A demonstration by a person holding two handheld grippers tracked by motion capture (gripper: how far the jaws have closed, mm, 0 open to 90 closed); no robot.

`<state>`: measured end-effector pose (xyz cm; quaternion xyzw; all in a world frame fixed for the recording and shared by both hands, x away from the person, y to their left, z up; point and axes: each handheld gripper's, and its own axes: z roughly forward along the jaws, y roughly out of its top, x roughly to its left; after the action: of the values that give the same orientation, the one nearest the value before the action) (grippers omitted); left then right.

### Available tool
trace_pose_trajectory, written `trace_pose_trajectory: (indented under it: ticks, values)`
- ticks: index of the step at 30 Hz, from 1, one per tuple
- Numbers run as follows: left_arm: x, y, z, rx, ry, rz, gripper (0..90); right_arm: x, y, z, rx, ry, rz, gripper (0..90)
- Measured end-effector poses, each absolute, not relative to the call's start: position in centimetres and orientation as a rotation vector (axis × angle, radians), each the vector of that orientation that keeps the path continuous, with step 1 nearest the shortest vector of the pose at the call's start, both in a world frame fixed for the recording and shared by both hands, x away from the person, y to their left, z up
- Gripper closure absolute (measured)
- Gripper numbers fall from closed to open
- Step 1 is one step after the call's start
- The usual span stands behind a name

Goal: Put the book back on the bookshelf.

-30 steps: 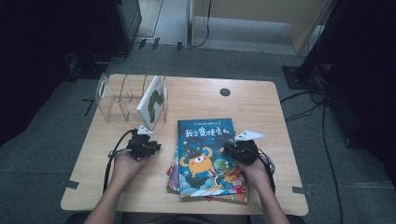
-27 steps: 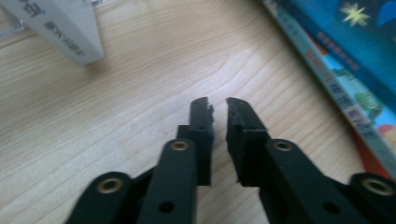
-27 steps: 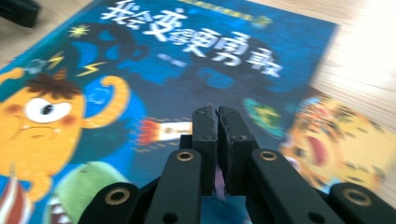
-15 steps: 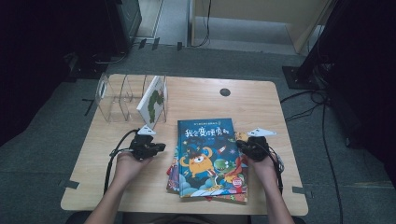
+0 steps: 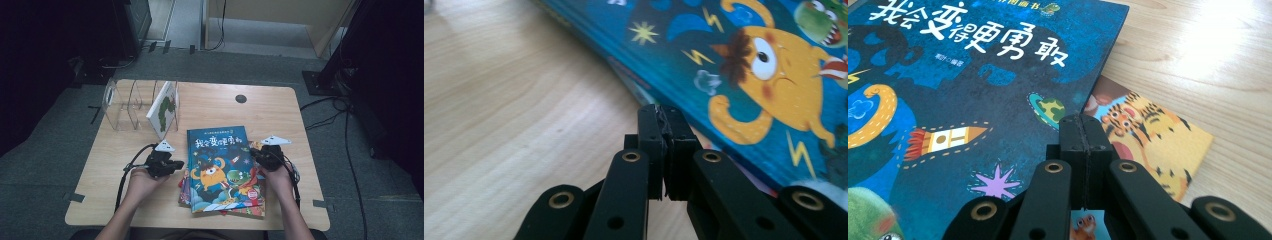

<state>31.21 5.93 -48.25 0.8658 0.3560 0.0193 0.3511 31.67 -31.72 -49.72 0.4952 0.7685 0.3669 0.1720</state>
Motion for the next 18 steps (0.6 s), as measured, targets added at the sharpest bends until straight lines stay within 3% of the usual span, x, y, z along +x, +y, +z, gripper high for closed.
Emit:
trace_pose_trajectory:
  ticks: [18]
  values:
    - [29.7, 5.4, -48.8, 2.221, 0.937, 0.017, 90.0, 32.8, -30.4, -49.9, 1.376, 2.178, 1.054, 90.0]
